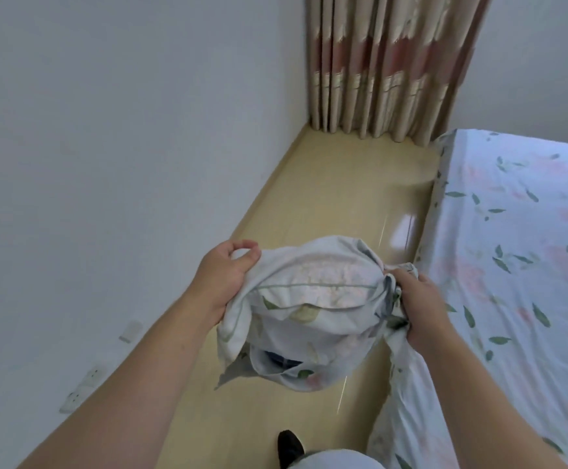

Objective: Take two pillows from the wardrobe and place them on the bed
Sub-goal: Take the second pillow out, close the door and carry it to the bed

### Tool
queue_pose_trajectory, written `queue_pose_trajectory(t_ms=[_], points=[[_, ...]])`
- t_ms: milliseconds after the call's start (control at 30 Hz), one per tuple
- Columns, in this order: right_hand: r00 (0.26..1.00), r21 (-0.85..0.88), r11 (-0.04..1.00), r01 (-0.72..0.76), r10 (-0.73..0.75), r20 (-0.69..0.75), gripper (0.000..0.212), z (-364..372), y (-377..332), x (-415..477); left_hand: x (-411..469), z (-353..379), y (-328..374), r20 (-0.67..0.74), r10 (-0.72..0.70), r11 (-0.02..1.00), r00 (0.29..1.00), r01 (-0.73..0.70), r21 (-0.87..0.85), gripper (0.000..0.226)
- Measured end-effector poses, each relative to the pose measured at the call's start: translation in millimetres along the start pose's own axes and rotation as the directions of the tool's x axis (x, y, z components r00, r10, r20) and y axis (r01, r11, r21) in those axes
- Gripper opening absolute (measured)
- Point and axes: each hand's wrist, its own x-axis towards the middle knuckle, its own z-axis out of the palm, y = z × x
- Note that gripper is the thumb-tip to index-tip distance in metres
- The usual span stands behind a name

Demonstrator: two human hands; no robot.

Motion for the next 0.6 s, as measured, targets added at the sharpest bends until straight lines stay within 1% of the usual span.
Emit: queue_pose_trajectory(t_ms=[167, 300, 400, 433, 500, 533, 567, 600], points=[[0.998, -0.082, 0.996, -0.027, 0.021, -0.067, 0.013, 90, -44, 67, 133, -38, 41, 0.022, -0.076, 0.993, 0.997, 0.078, -0.085, 0.019], [0.986, -0.093, 0.996, 0.010, -0.025, -0.164, 0.013, 159, -72, 135, 260, -55, 78, 0.109, -0.161, 0.978, 0.981, 0.173, -0.115, 0.028], [0.969, -0.100, 0.994, 0.032, -0.055, -0.239, 0.013, 211, -92, 187, 358, -60, 102, 0.201, -0.266, 0.948, 0.943, 0.294, -0.122, 0.031], [0.962, -0.104, 0.994, 0.028, -0.055, -0.267, 0.017, 227, -101, 202, 387, -59, 112, 0.241, -0.305, 0.936, 0.921, 0.337, -0.106, 0.033], [0.948, -0.121, 0.992, 0.021, -0.058, -0.314, 0.034, 260, -118, 232, 444, -62, 135, 0.321, -0.367, 0.916, 0.873, 0.400, -0.039, 0.032], [0.942, -0.113, 0.993, 0.015, -0.052, -0.331, 0.039, 277, -129, 243, 471, -64, 146, 0.360, -0.376, 0.913, 0.854, 0.407, -0.011, 0.029], [0.935, -0.108, 0.994, 0.014, -0.051, -0.352, 0.038, 294, -142, 260, 502, -64, 161, 0.399, -0.368, 0.918, 0.840, 0.397, 0.010, 0.026], [0.929, -0.112, 0.993, 0.020, -0.060, -0.364, 0.032, 306, -152, 271, 527, -62, 173, 0.433, -0.344, 0.927, 0.833, 0.375, 0.016, 0.021]])
